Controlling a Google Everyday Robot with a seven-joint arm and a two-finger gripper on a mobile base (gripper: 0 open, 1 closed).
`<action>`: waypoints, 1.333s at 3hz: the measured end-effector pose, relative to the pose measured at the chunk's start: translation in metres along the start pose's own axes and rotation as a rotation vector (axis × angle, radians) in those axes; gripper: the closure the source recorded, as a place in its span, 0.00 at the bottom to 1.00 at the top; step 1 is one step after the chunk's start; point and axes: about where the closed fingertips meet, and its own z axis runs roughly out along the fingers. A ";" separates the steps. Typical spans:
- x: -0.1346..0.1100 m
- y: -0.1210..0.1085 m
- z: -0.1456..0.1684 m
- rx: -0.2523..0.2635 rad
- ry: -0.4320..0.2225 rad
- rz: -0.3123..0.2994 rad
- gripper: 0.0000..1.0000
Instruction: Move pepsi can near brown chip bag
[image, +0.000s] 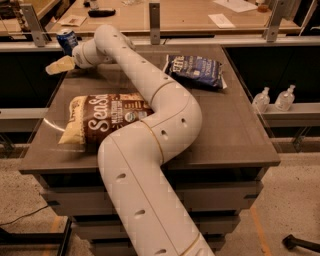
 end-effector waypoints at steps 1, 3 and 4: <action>0.000 0.000 0.000 0.000 0.000 0.000 0.00; 0.000 0.000 0.000 0.000 0.000 0.000 0.00; 0.000 0.000 0.000 0.000 0.000 0.000 0.00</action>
Offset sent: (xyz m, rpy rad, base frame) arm 0.5219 0.2110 -0.1165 -0.0050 -0.3416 -0.1318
